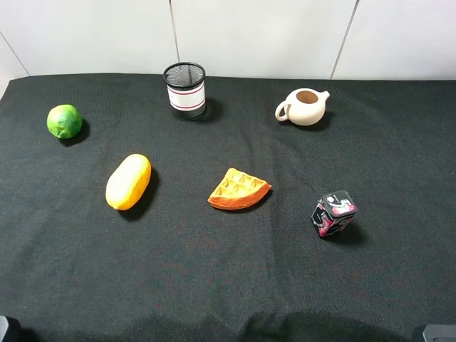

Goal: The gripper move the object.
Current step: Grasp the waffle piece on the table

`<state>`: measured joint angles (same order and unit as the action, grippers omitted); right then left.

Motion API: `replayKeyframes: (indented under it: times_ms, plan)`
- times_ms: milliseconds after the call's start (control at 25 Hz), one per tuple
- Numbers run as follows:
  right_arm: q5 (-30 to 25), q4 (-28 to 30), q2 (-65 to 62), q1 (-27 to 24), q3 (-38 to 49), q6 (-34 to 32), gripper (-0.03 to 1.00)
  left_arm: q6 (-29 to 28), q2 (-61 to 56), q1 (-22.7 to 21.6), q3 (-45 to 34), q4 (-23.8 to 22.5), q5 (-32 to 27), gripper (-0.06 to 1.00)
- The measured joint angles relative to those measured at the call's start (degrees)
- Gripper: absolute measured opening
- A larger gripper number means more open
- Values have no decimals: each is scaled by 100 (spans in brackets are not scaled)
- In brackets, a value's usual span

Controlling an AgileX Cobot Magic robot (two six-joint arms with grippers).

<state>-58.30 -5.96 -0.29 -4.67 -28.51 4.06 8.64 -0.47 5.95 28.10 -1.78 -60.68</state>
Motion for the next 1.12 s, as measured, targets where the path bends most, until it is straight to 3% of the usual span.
replayKeyframes:
  times_ms: [1120]
  plan:
    - [0, 0, 0, 0, 0, 0, 69, 0, 0, 0, 0, 0, 0, 99]
